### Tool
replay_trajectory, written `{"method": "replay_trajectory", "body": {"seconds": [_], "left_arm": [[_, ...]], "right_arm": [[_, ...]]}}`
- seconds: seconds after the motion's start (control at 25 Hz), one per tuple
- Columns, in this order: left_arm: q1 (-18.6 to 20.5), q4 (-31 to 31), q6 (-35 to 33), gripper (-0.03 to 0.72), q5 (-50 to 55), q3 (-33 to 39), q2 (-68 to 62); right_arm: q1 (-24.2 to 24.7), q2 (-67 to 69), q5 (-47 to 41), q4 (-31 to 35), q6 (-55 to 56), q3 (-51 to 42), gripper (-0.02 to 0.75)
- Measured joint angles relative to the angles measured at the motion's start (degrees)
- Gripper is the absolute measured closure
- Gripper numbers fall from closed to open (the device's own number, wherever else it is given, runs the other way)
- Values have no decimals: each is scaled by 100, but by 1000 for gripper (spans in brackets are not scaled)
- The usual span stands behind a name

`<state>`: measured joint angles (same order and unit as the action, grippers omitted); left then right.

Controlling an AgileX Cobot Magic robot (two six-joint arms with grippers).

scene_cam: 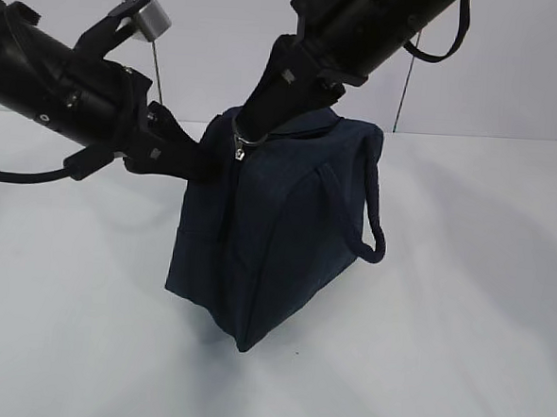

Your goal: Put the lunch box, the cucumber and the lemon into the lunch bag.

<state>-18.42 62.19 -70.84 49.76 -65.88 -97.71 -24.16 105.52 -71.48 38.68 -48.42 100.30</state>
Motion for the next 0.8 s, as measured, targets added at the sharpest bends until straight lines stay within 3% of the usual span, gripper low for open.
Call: {"method": "replay_trajectory", "body": {"seconds": [0.4,0.8], "left_arm": [[12,-21,0,691,150,0,0],[12,-10,0,691,160,0,0]], "right_arm": [[21,0,-12,-29,-10,55,730],[425,10,-57,-42,0,303,730]]}}
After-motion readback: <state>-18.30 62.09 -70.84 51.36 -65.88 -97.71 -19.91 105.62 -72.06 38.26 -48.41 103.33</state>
